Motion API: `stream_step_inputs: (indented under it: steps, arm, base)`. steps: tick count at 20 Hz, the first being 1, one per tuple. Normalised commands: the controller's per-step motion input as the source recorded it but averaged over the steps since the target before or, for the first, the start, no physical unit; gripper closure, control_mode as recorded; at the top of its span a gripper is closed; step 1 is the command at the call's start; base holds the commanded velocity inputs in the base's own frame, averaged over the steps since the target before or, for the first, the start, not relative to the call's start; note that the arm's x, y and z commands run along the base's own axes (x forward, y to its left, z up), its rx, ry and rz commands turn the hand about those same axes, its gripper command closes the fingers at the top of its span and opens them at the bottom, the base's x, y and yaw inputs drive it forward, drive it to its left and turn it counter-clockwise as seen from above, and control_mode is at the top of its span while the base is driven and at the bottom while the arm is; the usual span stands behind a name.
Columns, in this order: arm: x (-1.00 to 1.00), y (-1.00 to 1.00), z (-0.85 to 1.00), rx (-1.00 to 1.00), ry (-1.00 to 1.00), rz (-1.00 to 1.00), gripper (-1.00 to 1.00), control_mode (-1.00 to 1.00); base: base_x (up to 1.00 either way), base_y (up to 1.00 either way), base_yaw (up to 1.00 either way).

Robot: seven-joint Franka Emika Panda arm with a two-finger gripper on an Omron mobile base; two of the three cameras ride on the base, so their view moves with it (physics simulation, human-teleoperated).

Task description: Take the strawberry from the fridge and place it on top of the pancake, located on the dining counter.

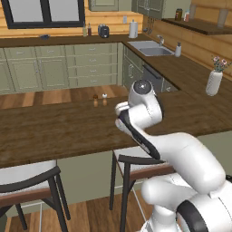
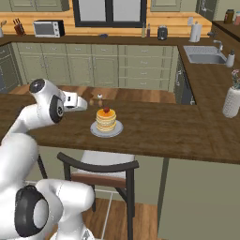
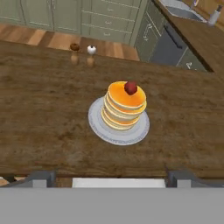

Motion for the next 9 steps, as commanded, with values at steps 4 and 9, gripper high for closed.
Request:
stream_step_inputs:
  steps: [4, 9]
  arm:
    - [-1.00, 0.62, 0.26, -0.14, -0.04, 0.00, -1.00, -1.00]
    - [-0.63, 0.34, 0.09, -0.08, 0.07, 0.00, -1.00, -1.00]
  base:
    - [0.00, 0.00, 0.00]
    - [0.00, 0.00, 0.00]
